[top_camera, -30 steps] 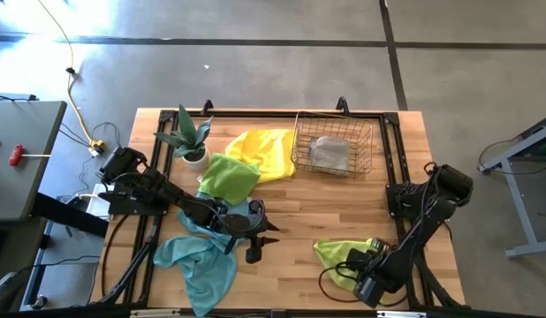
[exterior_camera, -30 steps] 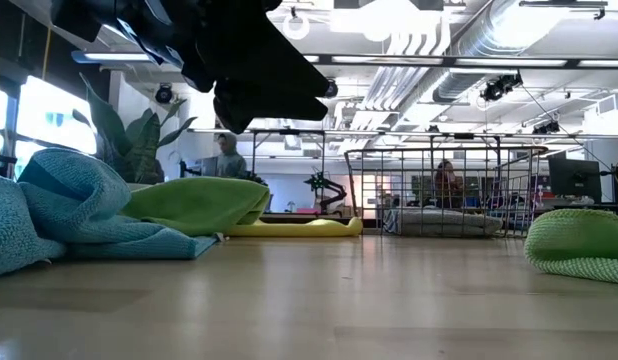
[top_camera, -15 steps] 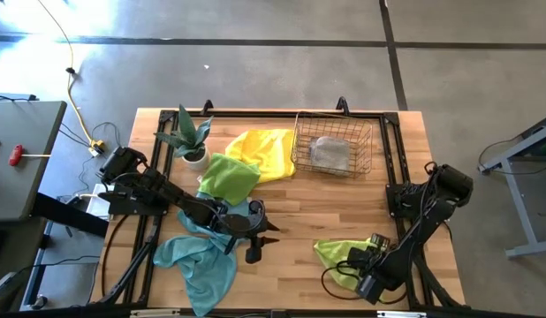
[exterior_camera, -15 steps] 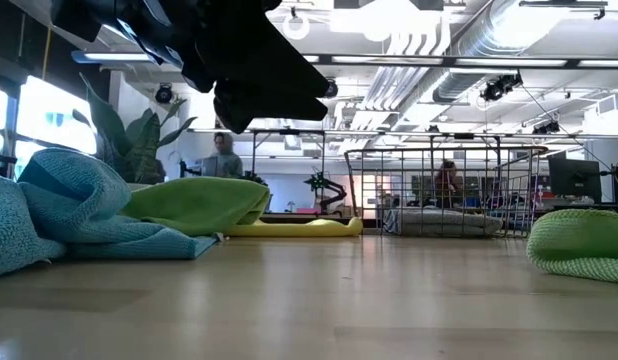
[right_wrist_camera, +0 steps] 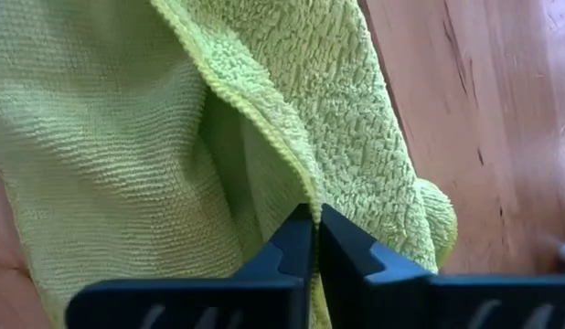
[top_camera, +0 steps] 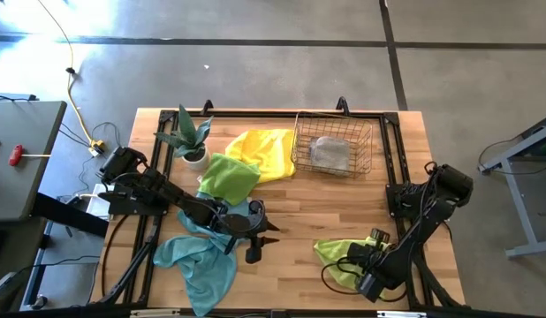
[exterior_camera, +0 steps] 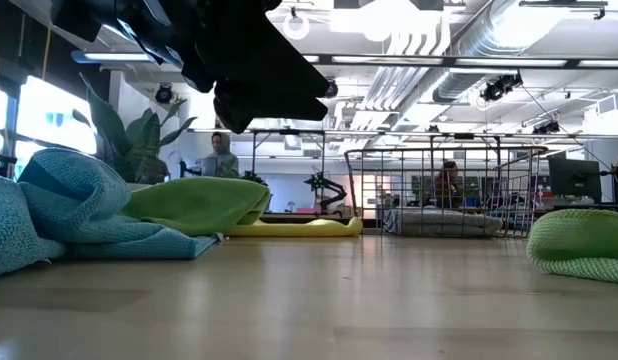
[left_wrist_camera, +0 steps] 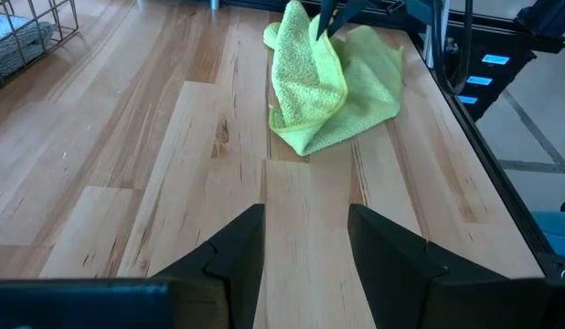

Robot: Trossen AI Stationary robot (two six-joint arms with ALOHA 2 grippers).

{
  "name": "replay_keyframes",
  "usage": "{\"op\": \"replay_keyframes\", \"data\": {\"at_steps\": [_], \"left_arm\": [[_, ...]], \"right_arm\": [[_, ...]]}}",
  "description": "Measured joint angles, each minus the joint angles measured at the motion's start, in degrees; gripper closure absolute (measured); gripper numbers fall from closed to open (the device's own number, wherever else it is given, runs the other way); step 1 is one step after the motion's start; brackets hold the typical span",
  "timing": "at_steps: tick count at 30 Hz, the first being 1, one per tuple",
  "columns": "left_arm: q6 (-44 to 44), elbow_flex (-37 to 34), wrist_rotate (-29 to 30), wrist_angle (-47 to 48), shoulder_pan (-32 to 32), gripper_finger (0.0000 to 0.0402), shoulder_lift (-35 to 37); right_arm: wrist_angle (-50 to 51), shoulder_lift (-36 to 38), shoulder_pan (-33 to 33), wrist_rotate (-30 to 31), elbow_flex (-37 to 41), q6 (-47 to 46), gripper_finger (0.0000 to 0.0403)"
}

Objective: Fold microfiber towels
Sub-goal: Fold the light green microfiber towel

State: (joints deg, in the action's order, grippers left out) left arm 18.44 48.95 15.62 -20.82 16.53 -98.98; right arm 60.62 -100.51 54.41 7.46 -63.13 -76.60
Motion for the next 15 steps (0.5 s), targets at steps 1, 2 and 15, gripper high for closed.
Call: {"op": "replay_keyframes", "data": {"at_steps": [1, 2, 15], "left_arm": [[0.0, 0.0, 0.0, 0.0, 0.0, 0.0252, 0.0], [0.0, 0.0, 0.0, 0.0, 0.0, 0.0252, 0.0], [-11.8, 0.0, 0.0, -4.1, 0.0, 0.0252, 0.0]], "right_arm": [[0.0, 0.0, 0.0, -0.4, 0.0, 0.1, 0.0398], [0.0, 0.0, 0.0, -0.6, 0.0, 0.1, 0.0397], [9.1, 0.0, 0.0, -4.5, -8.9, 0.1, 0.0402]]}}
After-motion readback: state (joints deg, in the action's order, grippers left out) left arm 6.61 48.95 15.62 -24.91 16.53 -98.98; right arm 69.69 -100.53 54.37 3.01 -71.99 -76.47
